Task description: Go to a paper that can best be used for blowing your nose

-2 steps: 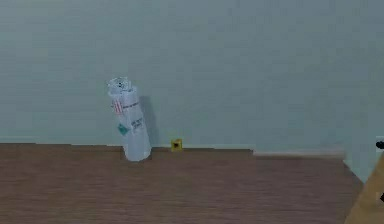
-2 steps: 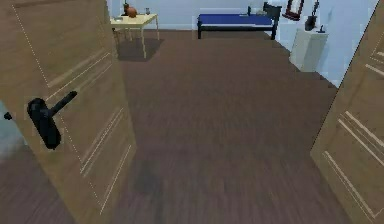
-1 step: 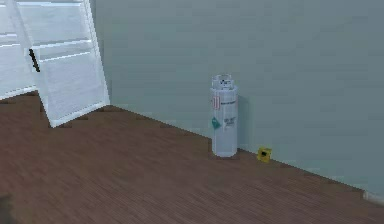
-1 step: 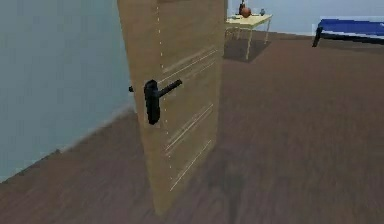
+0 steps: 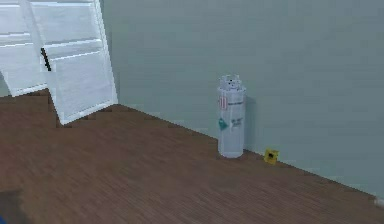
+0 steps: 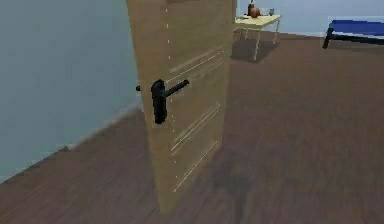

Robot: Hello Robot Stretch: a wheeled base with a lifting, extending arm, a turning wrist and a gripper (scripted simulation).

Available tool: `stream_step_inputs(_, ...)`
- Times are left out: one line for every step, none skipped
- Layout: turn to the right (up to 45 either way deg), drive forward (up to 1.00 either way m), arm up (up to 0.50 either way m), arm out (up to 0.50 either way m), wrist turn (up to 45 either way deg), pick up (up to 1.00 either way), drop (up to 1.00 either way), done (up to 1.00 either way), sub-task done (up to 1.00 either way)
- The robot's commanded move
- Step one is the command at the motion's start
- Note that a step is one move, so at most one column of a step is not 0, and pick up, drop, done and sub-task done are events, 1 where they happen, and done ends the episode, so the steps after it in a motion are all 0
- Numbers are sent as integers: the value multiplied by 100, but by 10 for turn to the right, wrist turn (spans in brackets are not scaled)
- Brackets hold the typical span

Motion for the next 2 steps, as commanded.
stream_step_inputs(330,0,0,0,0,0,0,0,0)
stream_step_inputs(0,15,0,0,0,0,0,0,0)
